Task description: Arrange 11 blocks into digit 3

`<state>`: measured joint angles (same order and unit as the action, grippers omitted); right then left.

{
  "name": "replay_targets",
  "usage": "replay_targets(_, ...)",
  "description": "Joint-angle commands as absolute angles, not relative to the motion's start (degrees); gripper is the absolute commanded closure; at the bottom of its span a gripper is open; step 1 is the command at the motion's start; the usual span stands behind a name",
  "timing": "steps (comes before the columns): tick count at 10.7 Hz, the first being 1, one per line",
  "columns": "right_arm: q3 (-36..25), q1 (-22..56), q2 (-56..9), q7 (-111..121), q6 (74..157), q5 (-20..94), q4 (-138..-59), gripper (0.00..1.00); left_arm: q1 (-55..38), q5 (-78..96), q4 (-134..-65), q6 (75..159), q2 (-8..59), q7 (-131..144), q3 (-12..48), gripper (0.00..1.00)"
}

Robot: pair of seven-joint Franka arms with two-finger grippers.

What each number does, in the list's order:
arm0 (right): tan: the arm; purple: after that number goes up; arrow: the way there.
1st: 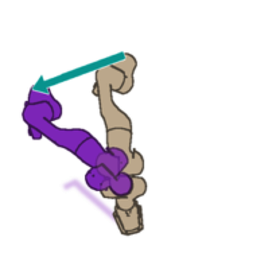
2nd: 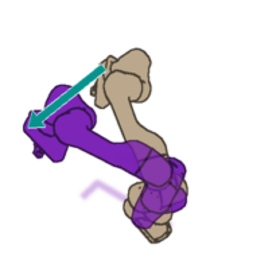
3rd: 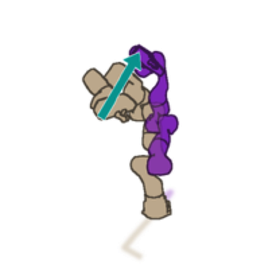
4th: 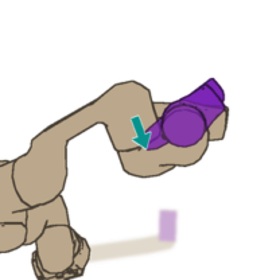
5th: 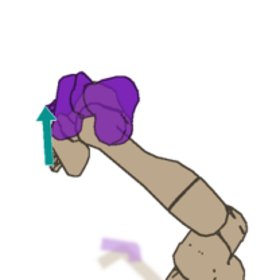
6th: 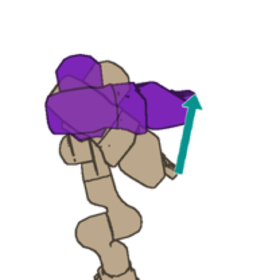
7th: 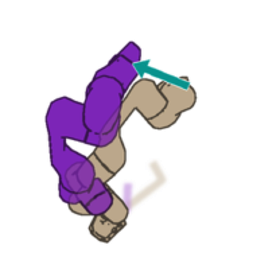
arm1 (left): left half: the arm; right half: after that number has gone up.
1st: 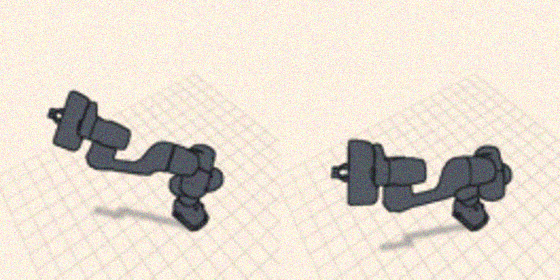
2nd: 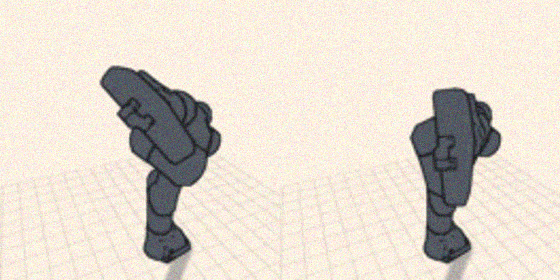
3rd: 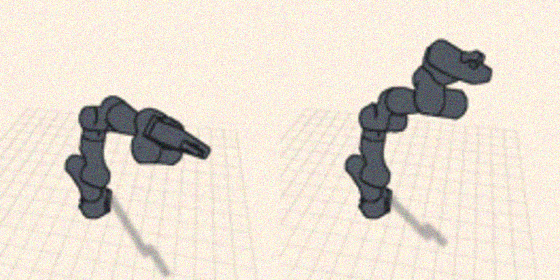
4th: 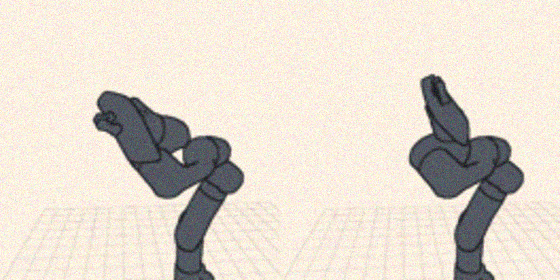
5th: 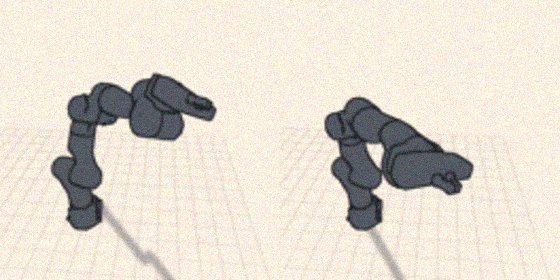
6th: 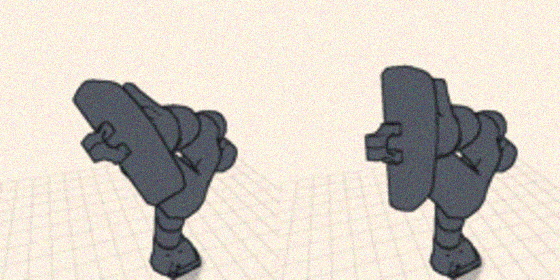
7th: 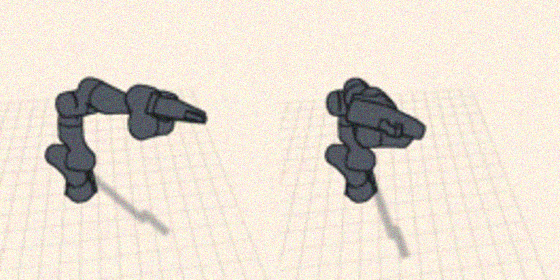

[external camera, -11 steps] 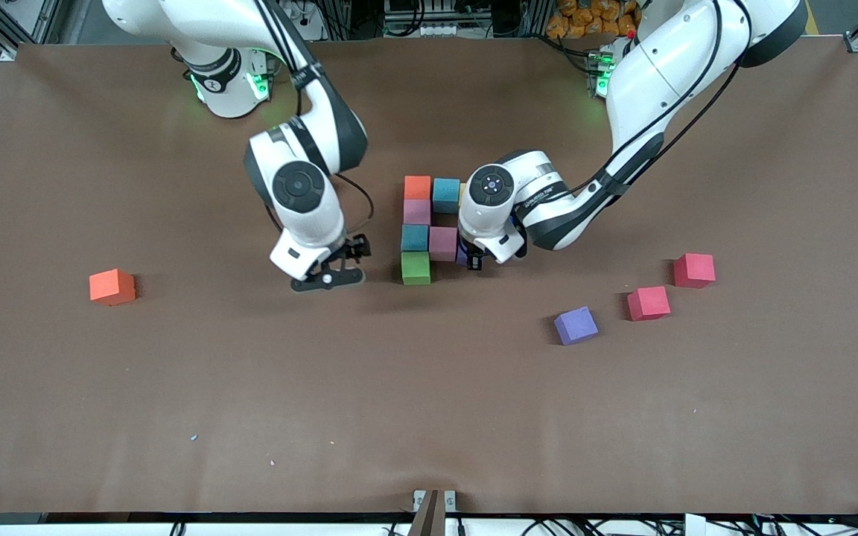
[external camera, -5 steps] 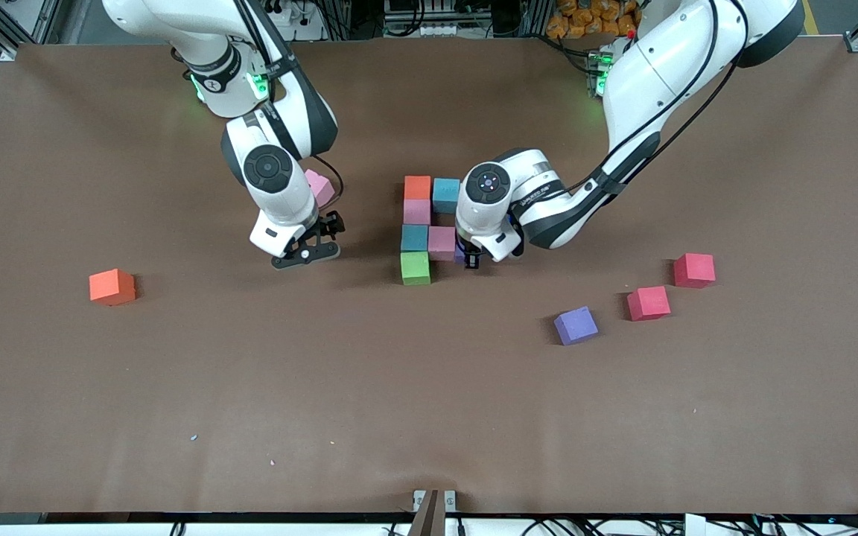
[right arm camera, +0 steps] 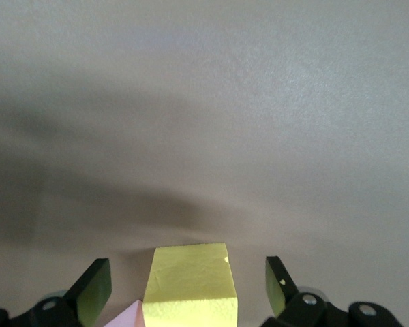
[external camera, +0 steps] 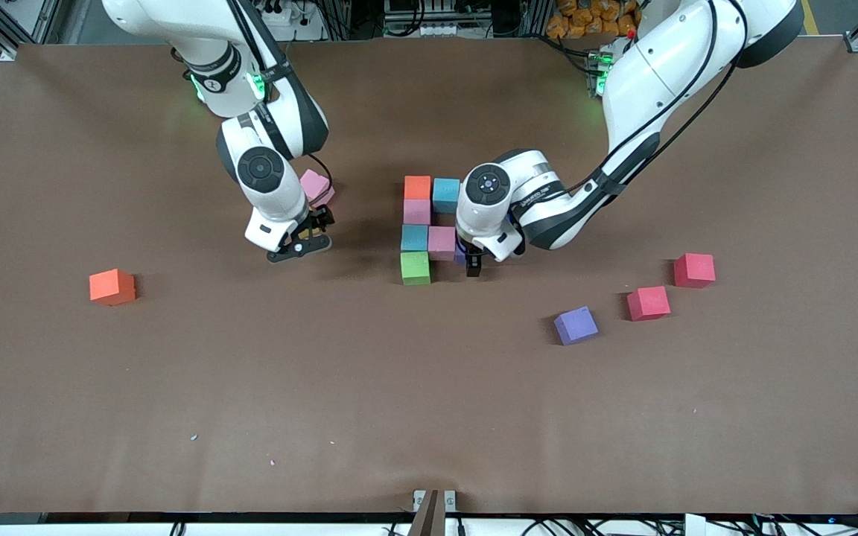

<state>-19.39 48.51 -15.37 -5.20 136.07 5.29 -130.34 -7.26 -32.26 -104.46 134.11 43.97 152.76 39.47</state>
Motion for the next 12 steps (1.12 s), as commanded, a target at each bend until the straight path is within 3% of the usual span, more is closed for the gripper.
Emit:
replay_targets(1,-19.94,46.06,-13.27,0.41,136.85,4.31,-132.89,0.00,-7.03,-31.65,-104.15,129.92,40.88,153.46,39.64,0.00)
replay_targets(4,-19.95,46.14,-13.62,0.52,137.02,7.80,-134.03,0.00,-6.33,-30.94,-104.15,126.13,38.59,153.37,42.53,0.00)
replay_targets(7,-19.86,47.10,-15.03,0.53,144.13,8.26,-137.28,0.00,-4.58,-30.85,-104.15,123.58,36.57,152.23,45.25,0.00)
replay_targets(10,-19.86,47.11,-14.94,0.53,143.96,8.52,-136.76,0.00,4.62,-30.76,-103.98,119.90,36.12,146.01,53.15,0.00)
replay_targets(12,-19.86,47.20,-14.94,0.61,144.05,13.16,-135.97,0.00,10.09,-30.76,-102.40,119.18,36.12,140.30,54.58,0.00)
